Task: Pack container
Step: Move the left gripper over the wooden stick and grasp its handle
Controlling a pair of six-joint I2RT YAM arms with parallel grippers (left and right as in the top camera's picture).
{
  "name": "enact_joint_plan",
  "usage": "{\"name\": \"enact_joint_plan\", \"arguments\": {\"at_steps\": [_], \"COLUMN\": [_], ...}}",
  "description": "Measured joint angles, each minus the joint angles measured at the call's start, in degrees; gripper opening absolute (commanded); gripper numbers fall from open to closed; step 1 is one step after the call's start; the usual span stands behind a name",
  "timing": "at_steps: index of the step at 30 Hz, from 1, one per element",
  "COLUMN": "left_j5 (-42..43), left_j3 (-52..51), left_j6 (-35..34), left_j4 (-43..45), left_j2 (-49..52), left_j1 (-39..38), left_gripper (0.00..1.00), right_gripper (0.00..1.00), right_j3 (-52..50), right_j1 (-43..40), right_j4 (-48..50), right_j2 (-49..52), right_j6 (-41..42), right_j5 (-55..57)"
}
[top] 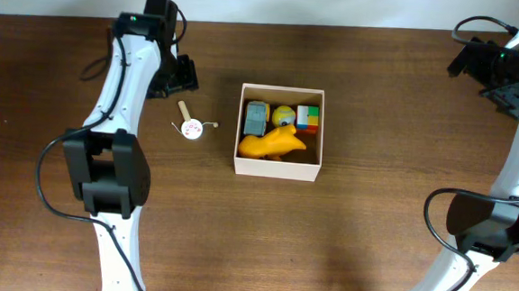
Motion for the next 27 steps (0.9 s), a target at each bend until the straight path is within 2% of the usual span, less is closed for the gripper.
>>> {"name": "enact_joint_plan", "arguments": {"at_steps": [3,8,27], "left_j5": [0.04,0.04,0.04], "left_j3": [-3.78,-7.28,-17.18], "left_j6": [-4.26,-7.45,-9.16], "left_j4": [3.32,5.66,14.16], "left_j2": [0.13,0.13,0.13], "left_j1": [0.00,0.00,-0.85], "left_gripper": [0.69,0.68,0.63], "right_gripper": [0.99,0.99,0.99], "right_j3": [0.00,0.00,0.00], "right_j1": [0.00,0.00,0.00], "right_j4": [0.00,0.02,0.00], "right_j2": [0.00,0.00,0.00], "right_j6": [-0.02,-0.07,-0.02], "right_j5": [0.00,0.00,0.00]}}
